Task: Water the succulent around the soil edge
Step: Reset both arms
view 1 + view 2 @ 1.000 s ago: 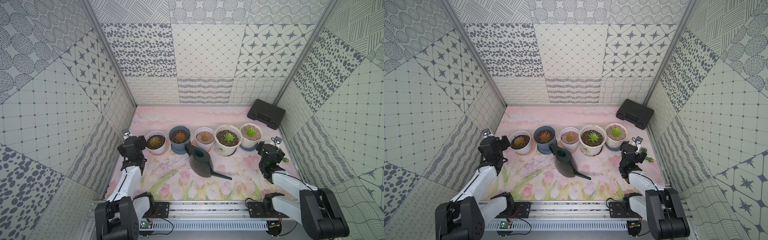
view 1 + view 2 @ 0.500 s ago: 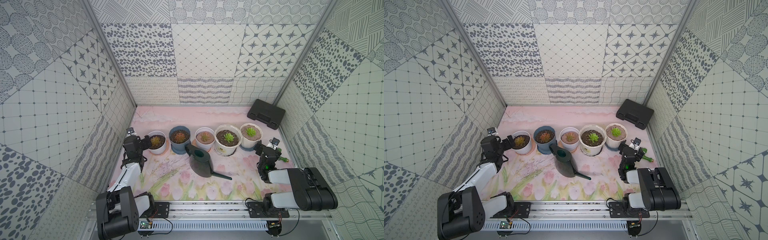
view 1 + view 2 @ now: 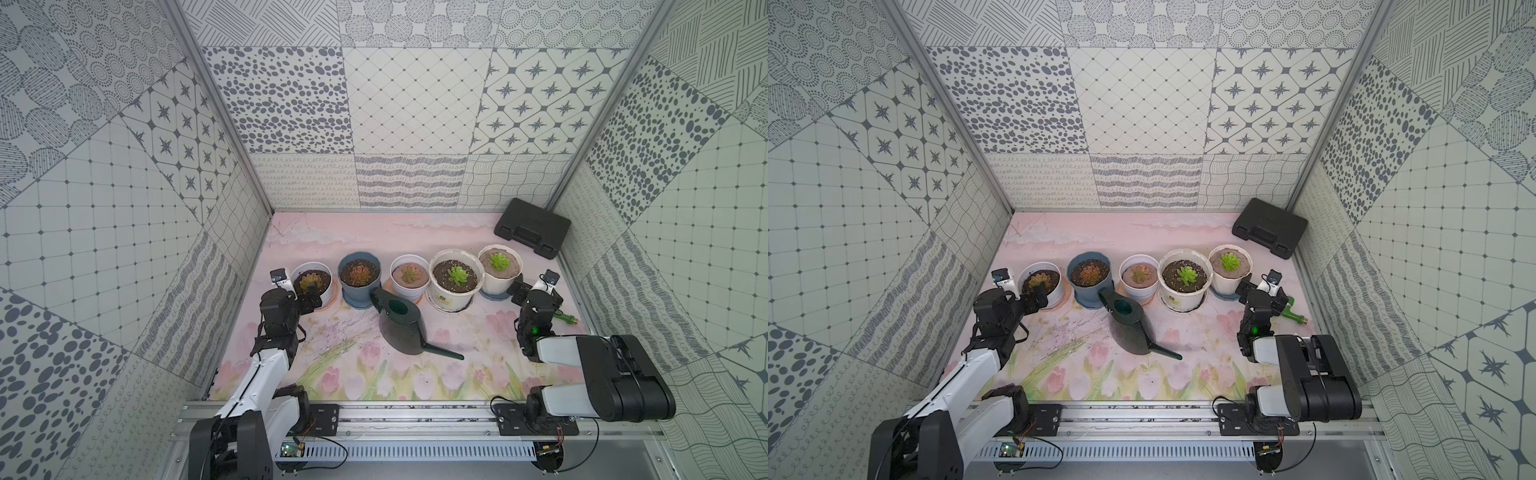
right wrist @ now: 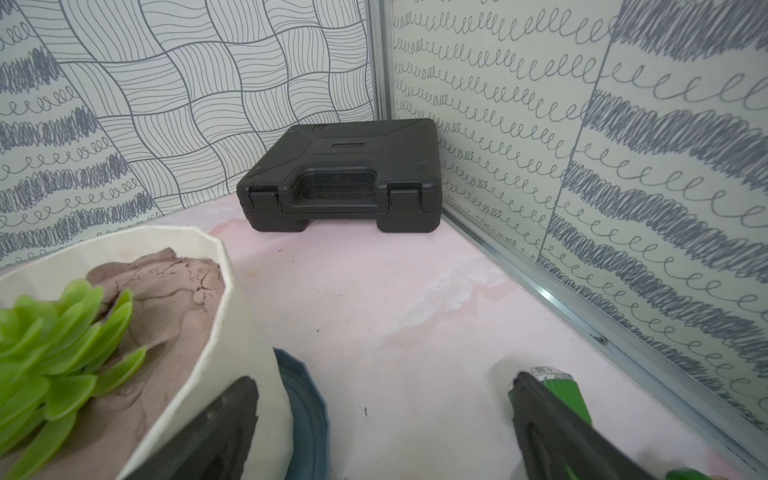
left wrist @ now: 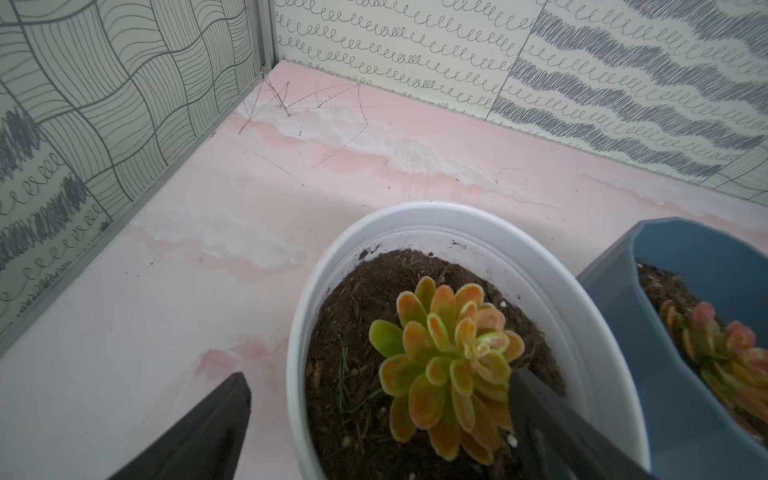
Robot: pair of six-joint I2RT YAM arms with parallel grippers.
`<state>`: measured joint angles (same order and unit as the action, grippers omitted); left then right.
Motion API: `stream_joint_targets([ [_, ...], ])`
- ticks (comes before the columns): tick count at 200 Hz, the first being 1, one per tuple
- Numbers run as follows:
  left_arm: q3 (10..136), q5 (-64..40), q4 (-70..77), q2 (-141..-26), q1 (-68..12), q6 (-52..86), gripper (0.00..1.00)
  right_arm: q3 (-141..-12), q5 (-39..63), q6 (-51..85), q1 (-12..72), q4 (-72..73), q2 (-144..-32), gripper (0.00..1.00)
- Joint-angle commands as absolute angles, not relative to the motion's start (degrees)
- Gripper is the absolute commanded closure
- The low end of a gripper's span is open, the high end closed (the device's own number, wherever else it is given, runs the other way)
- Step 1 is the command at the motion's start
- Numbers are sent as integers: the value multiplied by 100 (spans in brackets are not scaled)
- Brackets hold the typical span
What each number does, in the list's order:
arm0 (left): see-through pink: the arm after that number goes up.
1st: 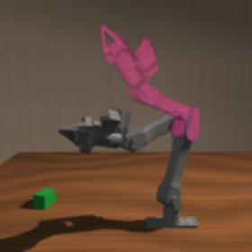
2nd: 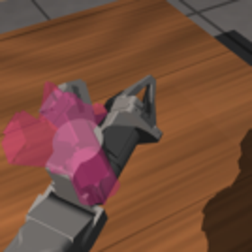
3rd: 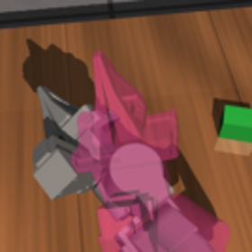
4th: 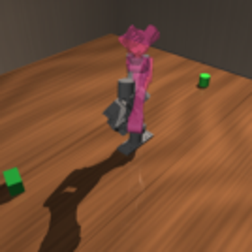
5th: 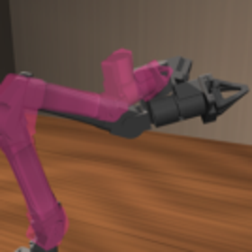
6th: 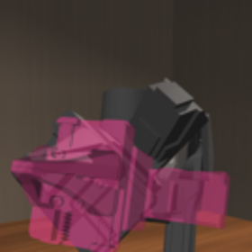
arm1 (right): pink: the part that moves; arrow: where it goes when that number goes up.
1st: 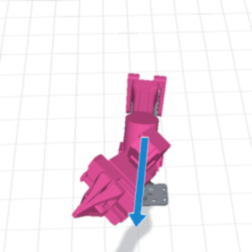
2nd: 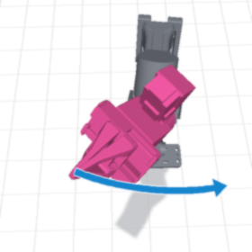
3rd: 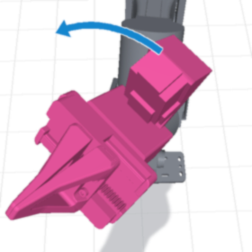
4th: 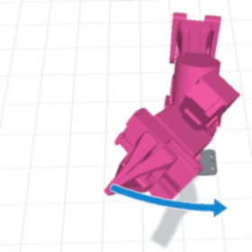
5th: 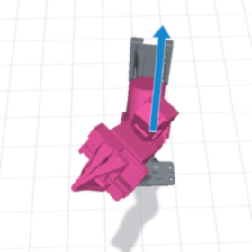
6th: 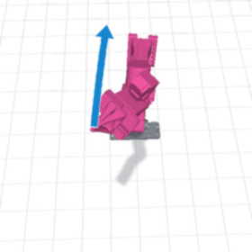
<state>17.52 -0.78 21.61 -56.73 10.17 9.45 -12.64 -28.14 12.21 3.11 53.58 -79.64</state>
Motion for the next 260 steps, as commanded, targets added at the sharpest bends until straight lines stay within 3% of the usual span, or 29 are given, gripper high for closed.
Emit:
stream_joint_targets([
  [1, 1208, -215, 3583, -5934, 722, 1073, 1, -1282, -2596, 1113, 321, 5769, -7994, 2],
  [52, 962, -503, 4934, -6705, 633, 933, 1, -1237, -2584, 1099, 316, 5859, -8005, 2],
  [126, 1495, 102, 3844, -6649, 621, 817, 0, -1250, -2568, 1090, 317, 5838, -8007, 3],
  [167, 1788, -3, 3051, -5872, 624, 811, 1, -1293, -2532, 1080, 317, 5779, -8007, 3],
  [218, 1827, 764, 481, -3720, 536, 1669, 1, -1363, -2488, 1052, 317, 5669, -8016, 2],
  [260, 1766, 873, -620, -3220, 358, 2193, 0, -1366, -2487, 1061, 316, 5669, -8020, 2],
])
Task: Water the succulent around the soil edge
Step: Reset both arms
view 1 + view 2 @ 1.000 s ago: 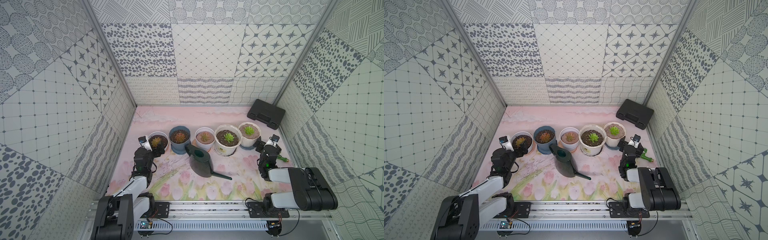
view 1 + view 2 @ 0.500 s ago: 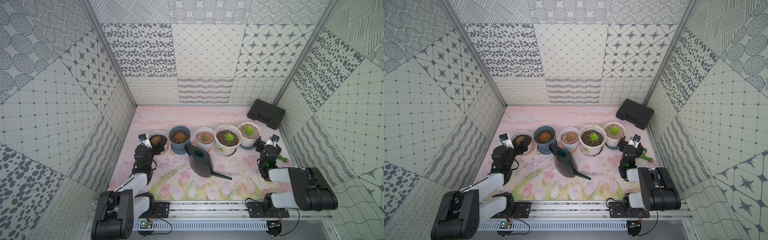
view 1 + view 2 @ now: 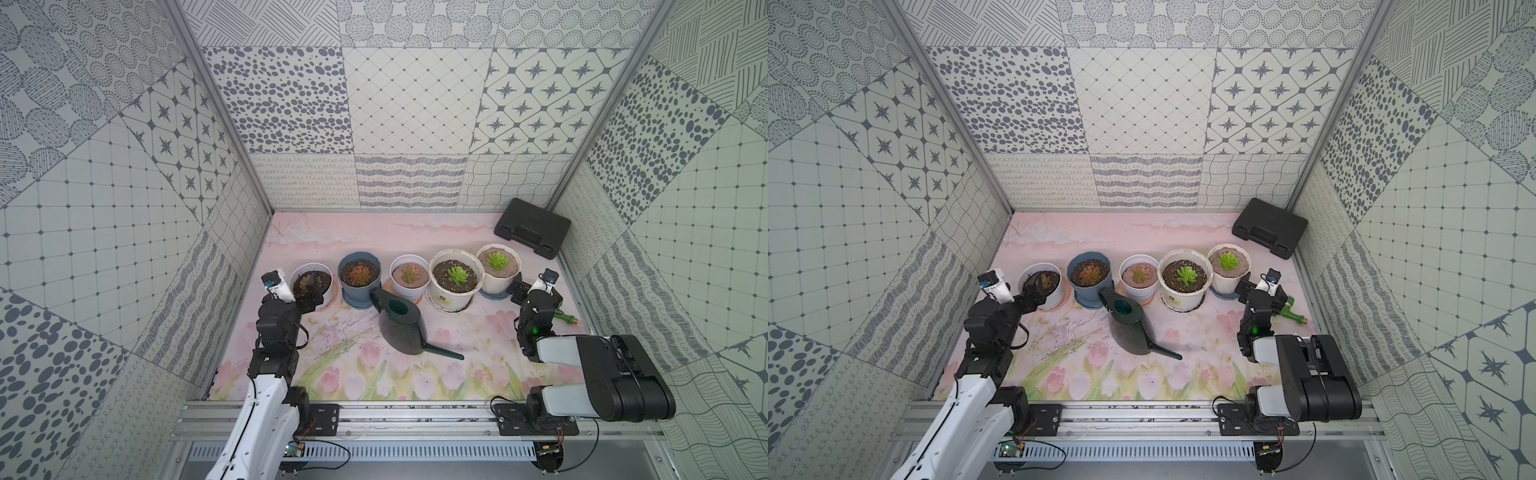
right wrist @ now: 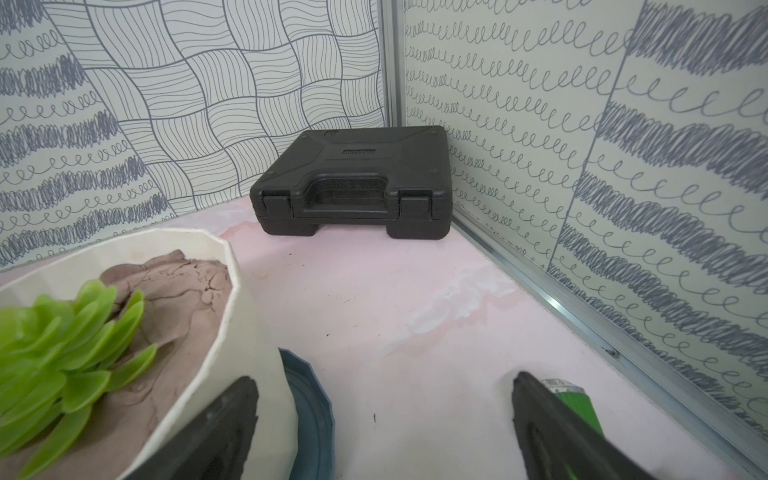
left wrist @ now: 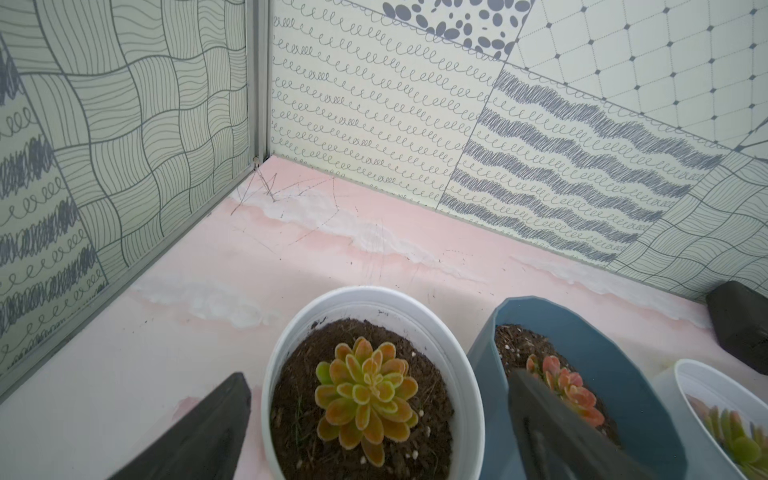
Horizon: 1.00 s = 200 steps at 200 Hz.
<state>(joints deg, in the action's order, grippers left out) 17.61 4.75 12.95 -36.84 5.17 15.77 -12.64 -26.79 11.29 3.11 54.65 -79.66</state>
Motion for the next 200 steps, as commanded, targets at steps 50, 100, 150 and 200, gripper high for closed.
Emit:
stream_joint_targets([
  [50, 1747, 1439, -933, -3619, -42, 2164, 0, -1359, -2487, 1055, 316, 5669, -8017, 2],
  [100, 1531, 929, 524, -4735, -51, 1577, 1, -1366, -2487, 1056, 316, 5669, -8022, 3],
  [150, 1350, 664, 2365, -5568, -61, 774, 1, -1362, -2487, 1055, 316, 5669, -8017, 2],
  [200, 1694, 328, 2817, -6439, -59, 495, 0, -1367, -2487, 1060, 317, 5669, -8019, 2],
])
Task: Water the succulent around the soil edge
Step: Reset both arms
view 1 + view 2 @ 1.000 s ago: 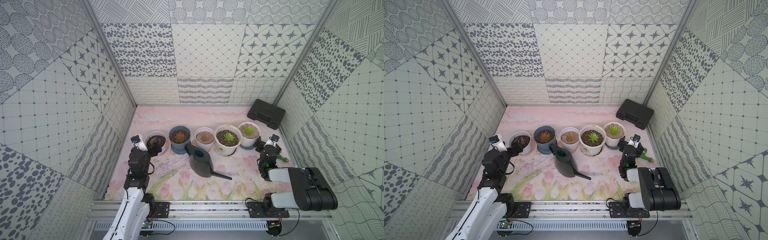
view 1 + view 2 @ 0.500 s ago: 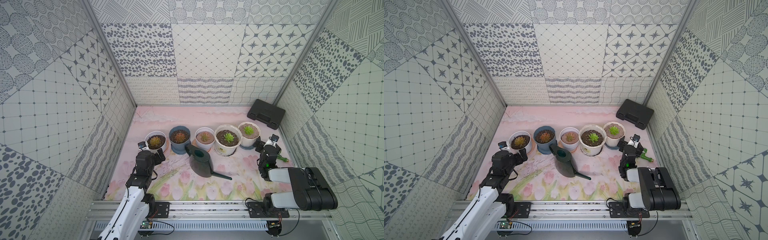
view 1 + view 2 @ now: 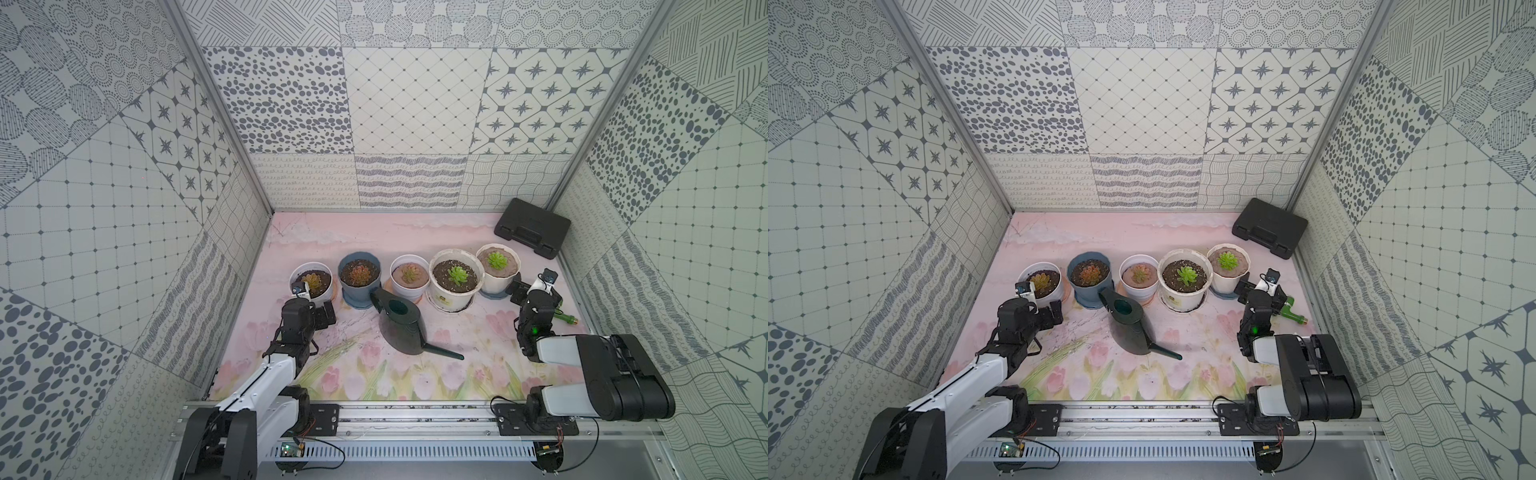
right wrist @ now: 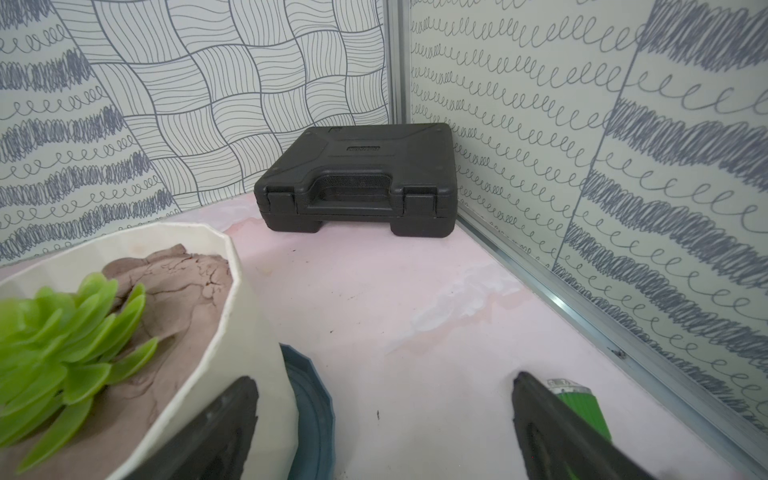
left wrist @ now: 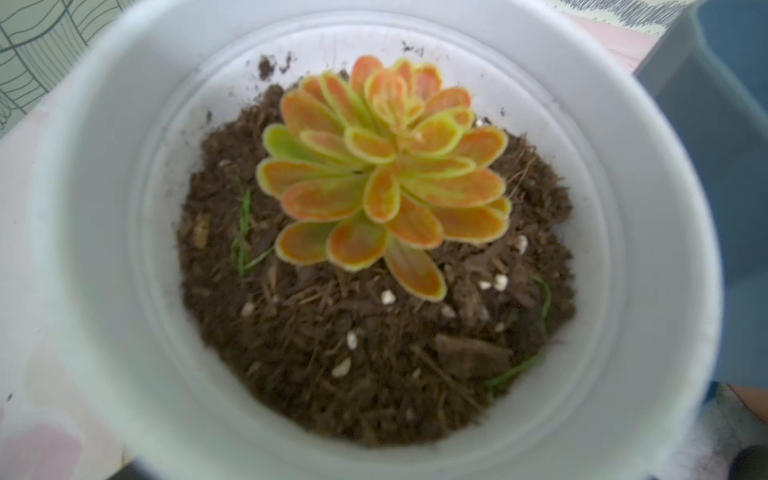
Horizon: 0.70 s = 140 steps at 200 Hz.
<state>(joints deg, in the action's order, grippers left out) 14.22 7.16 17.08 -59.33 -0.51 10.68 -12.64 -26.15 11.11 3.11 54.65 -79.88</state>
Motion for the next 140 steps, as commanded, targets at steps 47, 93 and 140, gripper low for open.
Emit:
stream_joint_targets([
  [47, 1944, 295, 2962, -6950, -51, 390, 0, -1364, -2487, 1059, 318, 5669, -8020, 2],
  [93, 1964, 133, 3661, -7386, -8, 370, 1, -1358, -2487, 1055, 321, 5669, -8024, 2],
  [140, 2208, 23, 4064, -7955, 160, 689, 1, -1370, -2487, 1055, 316, 5669, -8024, 2],
])
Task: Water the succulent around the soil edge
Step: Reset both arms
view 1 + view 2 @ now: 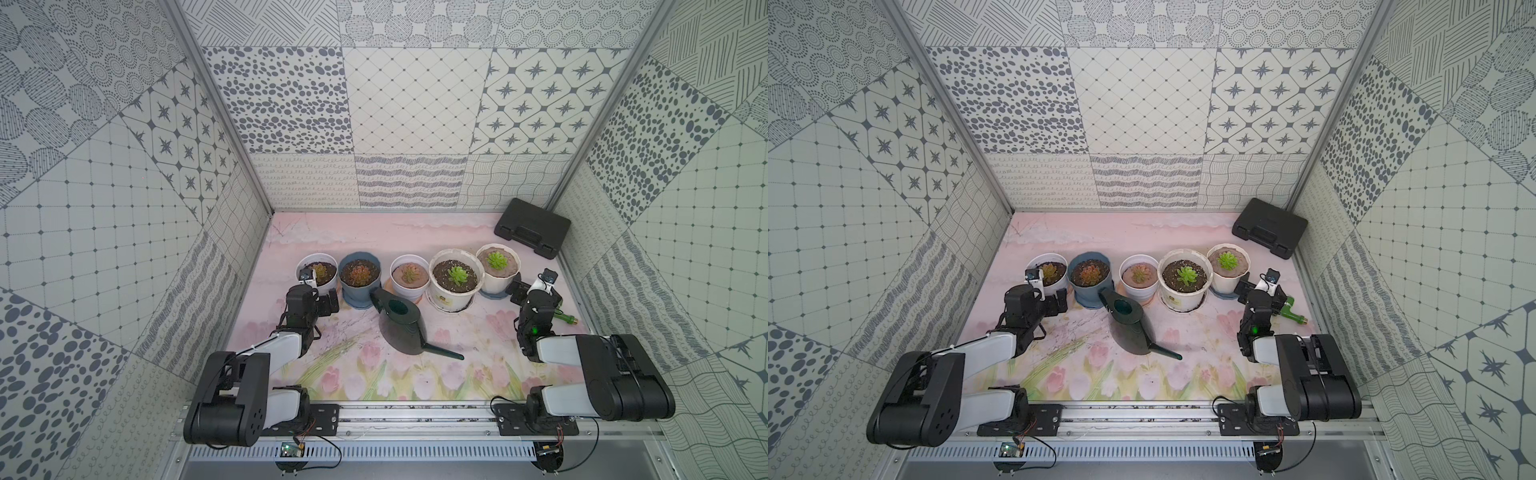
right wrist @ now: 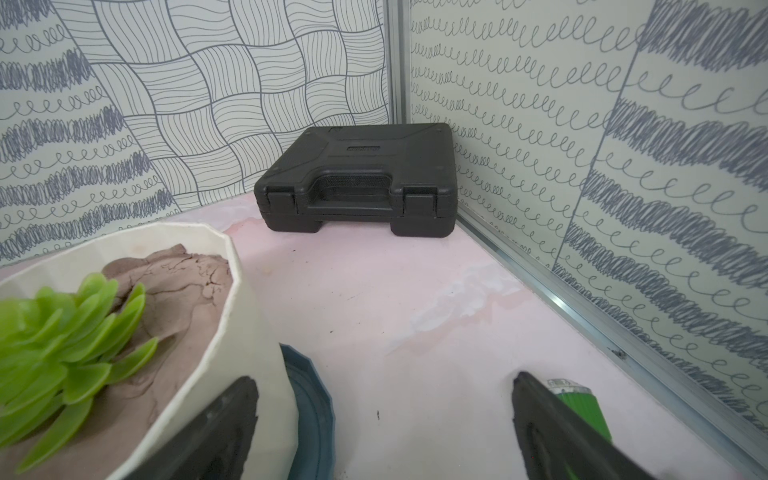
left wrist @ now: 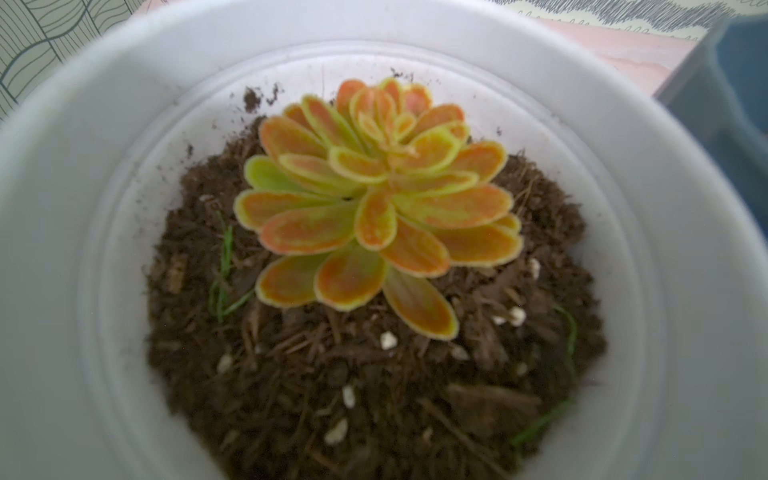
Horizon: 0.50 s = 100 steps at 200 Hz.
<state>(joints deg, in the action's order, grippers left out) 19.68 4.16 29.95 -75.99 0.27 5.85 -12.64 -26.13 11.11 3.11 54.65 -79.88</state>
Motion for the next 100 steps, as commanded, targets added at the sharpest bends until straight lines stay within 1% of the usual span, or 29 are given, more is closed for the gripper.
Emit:
stream_joint_targets([
  [1, 2207, 16, 4088, -7963, 163, 696, 1, -1366, -2487, 1055, 316, 5669, -8024, 2],
  [44, 1614, -4, 6291, -9030, 178, 714, 0, -1387, -2443, 1037, 316, 5619, -8030, 2],
  [56, 1788, 135, 5652, -8845, 131, 791, 0, -1453, -2294, 952, 322, 5591, -8074, 2],
  [64, 1881, 267, 5667, -8946, 55, 692, 0, -1488, -2147, 883, 316, 5564, -8115, 3],
  [70, 1954, 264, 5626, -9006, 16, 619, 0, -1515, -1996, 801, 316, 5565, -8152, 2],
  [84, 2201, 317, 5031, -8937, -33, 623, 0, -1561, -1488, 578, 324, 5684, -8315, 2],
  [93, 2213, 349, 5110, -9009, -78, 525, 0, -1575, -1201, 455, 325, 5847, -8571, 2],
  [100, 2254, 338, 4951, -8955, -91, 561, 0, -1567, -1105, 388, 332, 6291, -8954, 3],
])
